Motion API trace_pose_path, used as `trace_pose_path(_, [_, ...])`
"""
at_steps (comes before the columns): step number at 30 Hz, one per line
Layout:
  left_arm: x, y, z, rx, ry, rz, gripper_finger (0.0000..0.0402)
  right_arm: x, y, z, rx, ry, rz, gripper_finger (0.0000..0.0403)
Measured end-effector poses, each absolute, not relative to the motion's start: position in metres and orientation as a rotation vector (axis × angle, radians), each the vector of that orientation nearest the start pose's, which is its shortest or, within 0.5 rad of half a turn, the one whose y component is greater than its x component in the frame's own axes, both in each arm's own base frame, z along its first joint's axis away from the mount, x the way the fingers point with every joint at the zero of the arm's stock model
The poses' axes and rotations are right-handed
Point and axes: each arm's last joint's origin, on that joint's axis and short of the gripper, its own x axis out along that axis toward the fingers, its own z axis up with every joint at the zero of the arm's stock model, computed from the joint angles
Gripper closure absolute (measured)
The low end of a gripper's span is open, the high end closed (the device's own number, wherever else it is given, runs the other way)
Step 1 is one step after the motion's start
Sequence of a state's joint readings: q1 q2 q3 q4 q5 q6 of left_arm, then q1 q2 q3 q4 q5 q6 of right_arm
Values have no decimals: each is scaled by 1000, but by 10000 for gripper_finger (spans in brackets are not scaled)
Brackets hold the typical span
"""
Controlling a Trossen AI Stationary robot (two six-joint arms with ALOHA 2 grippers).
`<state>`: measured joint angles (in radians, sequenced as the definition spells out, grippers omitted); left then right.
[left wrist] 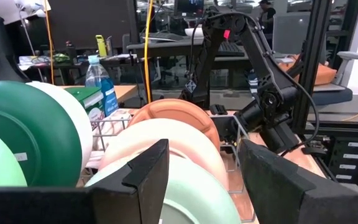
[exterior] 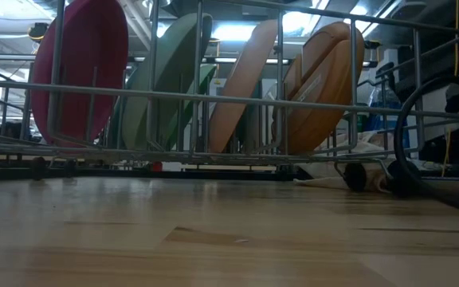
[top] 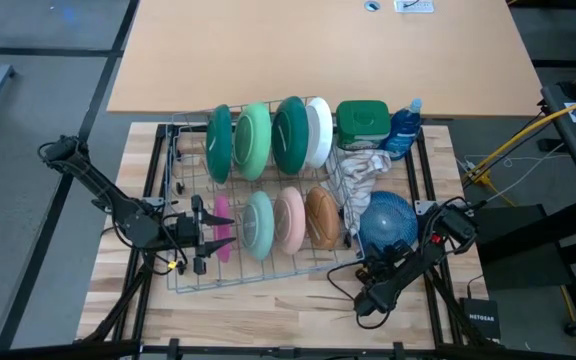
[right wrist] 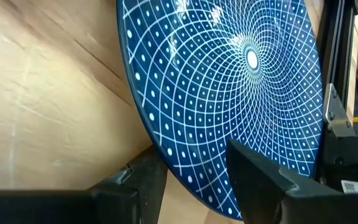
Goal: Sort dishes
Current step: Put the blue plate in the dish rack
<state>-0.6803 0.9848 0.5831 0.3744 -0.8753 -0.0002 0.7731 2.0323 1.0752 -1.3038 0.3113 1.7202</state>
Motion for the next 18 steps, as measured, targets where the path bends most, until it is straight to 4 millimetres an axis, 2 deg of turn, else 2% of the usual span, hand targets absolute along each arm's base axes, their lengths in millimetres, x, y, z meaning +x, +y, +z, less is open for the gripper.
trace_pose_path(10, [177, -114, 281, 18, 19, 196, 218, 198, 180, 100, 21, 1317, -1198, 244])
trace_pose_path(13, [177, -114, 281, 18, 19, 195, 218, 198, 180, 99, 23, 1317, -1198, 278])
trace_pose_path(18, [177, -114, 281, 18, 18, 195, 218, 198, 179, 100, -28, 1307, -1176, 357])
